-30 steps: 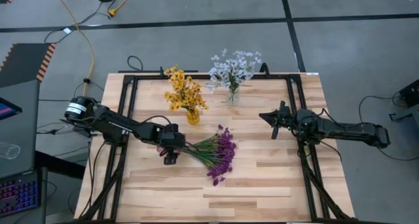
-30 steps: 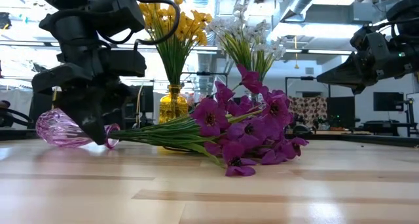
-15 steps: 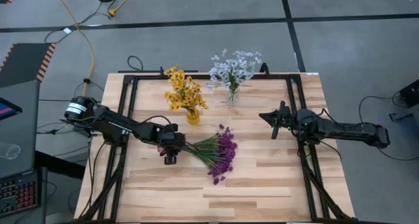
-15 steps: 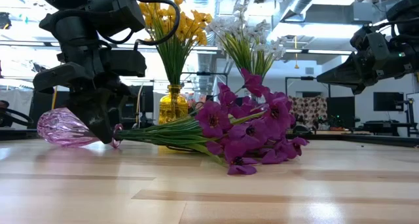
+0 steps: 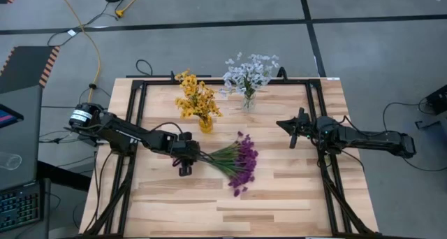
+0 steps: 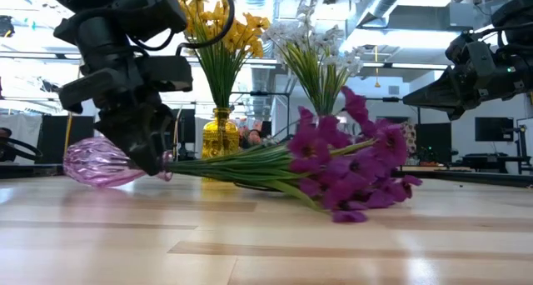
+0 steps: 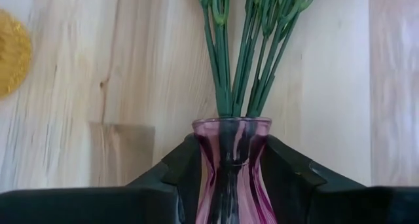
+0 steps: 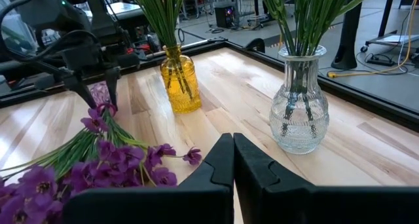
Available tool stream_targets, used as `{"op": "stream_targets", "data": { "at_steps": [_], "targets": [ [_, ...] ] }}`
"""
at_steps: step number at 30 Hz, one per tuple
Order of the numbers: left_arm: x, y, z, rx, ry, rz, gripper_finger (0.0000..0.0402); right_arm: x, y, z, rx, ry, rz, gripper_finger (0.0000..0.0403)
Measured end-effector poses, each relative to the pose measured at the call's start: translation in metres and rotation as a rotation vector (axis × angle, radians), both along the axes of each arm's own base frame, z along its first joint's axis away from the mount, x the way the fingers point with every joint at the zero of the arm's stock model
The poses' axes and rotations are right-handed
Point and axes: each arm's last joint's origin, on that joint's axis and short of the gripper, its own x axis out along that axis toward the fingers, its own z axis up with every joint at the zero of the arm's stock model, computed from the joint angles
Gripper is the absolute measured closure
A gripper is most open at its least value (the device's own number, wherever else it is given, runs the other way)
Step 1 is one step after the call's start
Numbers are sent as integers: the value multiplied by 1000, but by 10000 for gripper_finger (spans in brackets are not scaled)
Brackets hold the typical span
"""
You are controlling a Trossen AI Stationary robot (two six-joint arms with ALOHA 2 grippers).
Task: Sort flowers into vase by color
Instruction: Move the violet vase to the center of the table
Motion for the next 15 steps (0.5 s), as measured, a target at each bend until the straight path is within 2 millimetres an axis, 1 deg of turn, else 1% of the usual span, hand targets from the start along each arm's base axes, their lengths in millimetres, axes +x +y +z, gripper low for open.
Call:
{"op": "stream_targets", "data": {
  "at_steps": [6,15],
  "targets": [
    [5,-1,3,-9,-56,1,285,0,0,0,0,0,0,372],
    [5,-1,3,-8,-57,0,285,0,0,0,2,-3,-1,372]
  ]
}}
